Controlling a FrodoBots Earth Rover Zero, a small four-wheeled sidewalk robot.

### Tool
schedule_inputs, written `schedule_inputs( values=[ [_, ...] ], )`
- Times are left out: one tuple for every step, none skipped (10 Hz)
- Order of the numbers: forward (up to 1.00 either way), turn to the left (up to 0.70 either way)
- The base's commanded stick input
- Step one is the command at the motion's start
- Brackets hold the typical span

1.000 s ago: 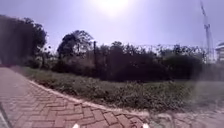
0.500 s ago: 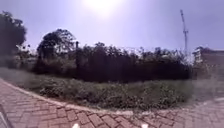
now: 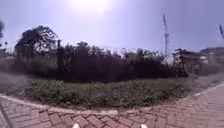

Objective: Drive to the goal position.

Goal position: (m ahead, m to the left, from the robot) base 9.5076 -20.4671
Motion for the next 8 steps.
schedule_inputs(
  values=[
    [0.0,-0.3],
    [0.0,-0.3],
    [0.0,-0.3],
    [0.0,-0.3],
    [0.0,-0.3],
    [0.0,-0.3],
    [0.0,-0.3],
    [0.0,-0.3]
  ],
)
